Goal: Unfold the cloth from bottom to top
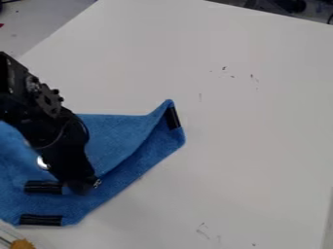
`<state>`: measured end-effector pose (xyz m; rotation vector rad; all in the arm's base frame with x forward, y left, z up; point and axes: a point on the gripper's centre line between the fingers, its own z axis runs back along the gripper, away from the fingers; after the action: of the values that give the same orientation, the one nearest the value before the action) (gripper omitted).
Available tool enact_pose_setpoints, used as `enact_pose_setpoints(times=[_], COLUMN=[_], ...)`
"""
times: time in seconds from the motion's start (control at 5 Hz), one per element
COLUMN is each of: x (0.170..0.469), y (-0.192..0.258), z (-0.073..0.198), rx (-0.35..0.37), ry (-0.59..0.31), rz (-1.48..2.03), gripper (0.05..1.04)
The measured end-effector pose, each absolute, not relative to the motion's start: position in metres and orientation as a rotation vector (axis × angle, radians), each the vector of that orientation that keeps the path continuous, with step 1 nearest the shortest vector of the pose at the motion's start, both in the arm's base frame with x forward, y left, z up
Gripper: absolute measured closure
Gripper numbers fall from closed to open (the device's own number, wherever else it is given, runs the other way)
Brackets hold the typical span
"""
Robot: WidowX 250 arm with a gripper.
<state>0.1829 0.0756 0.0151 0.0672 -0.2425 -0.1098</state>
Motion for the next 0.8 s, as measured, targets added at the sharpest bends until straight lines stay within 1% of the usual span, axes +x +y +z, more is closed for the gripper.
enact_pose_setpoints(times=[0.2, 0.4, 0.6, 0.8], x=[0.183, 0.194, 0.225, 0.260], y=[0.074, 0.079, 0.094, 0.108], z=[0.020, 0.037, 0.059, 0.069], rx=[0.078, 0.116, 0.167, 0.195], ry=[-0.218, -0.201, -0.186, -0.192], rz=[-0.126, -0.181, -0.328, -0.467], gripper=[0.937, 1.024, 1.030, 1.007])
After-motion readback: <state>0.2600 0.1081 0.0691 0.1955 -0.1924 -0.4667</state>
